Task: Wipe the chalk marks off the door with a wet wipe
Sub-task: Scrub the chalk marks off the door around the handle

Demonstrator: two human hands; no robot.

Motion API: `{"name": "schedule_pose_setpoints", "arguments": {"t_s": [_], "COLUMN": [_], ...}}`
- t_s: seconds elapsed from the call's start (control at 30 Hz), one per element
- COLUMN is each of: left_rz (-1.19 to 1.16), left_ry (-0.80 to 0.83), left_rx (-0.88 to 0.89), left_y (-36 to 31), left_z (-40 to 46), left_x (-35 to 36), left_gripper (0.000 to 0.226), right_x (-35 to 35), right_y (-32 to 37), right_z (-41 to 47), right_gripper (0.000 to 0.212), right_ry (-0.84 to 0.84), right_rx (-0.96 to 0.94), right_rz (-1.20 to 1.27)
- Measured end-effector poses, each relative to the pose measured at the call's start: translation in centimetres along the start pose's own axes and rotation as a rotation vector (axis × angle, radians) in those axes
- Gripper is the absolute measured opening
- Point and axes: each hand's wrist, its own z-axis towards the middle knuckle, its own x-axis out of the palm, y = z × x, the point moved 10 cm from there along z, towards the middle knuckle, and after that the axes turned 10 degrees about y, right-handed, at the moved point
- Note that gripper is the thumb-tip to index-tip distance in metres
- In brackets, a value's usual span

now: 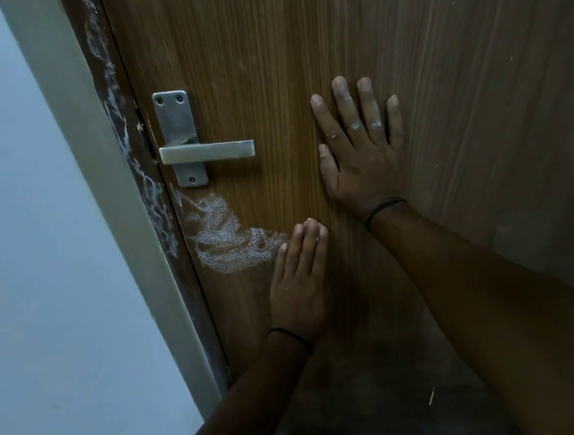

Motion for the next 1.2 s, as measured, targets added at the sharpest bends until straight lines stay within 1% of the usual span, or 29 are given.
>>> {"name": "schedule_pose_setpoints", "arguments": {"t_s": [0.1, 0.23, 0.4, 0.5, 0.6, 0.67, 0.87, 0.93, 1.03, 1.07, 1.13, 1.2], "left_rz": [0.006, 0.001, 0.026, 0.069, 0.056, 0.039, 0.049, 0.036, -0.018, -0.039, -0.069, -0.062], "left_ry": [0.007, 0.008, 0.054, 0.070, 0.008, -0.026, 0.041, 0.025, -0.046, -0.064, -0.085, -0.074], "left_rx": [-0.024, 0.047, 0.057, 0.010, -0.073, -0.098, 0.022, -0.022, -0.234, -0.274, -0.289, -0.203], "left_y": [0.5, -0.4, 0.6, 3.1, 5.1, 5.1, 3.3, 4.4, 8.3, 9.1, 8.9, 6.7], "left_z": [0.1, 1.1, -0.4, -1.8, -0.8, -0.3, -2.3, -2.0, -2.1, -2.1, -2.0, -1.8], "left_x": [0.1, -0.4, 0.3, 0.3, -1.1, -1.5, 1.0, 0.5, -1.0, -1.3, -1.7, -1.3], "left_gripper": [0.072, 0.063, 0.072, 0.077, 0.073, 0.072, 0.071, 0.073, 0.070, 0.067, 0.063, 0.063], "right_x": [0.0, 0.3, 0.4, 0.4, 0.5, 0.6, 0.9, 1.2, 1.5, 1.6, 1.7, 1.7], "right_y": [0.1, 0.0, 0.0, 0.0, 0.1, 0.0, 0.0, 0.0, -0.1, -0.1, 0.0, -0.1], "right_z": [-0.2, 0.0, 0.0, -0.1, -0.2, 0.0, -1.1, -1.5, -2.2, -2.3, -2.3, -2.1], "right_gripper": [0.051, 0.052, 0.052, 0.053, 0.053, 0.053, 0.053, 0.053, 0.054, 0.054, 0.054, 0.055], "right_ry": [-0.004, 0.005, 0.012, 0.005, 0.002, 0.007, 0.006, 0.014, 0.014, 0.012, 0.017, 0.024], "right_rx": [-0.003, -0.002, 0.000, -0.006, -0.005, -0.005, 0.013, 0.022, 0.026, 0.026, 0.024, 0.025], "right_rz": [-0.001, -0.010, -0.008, -0.018, -0.012, -0.018, -0.001, -0.002, -0.007, -0.014, -0.007, 0.002]}}
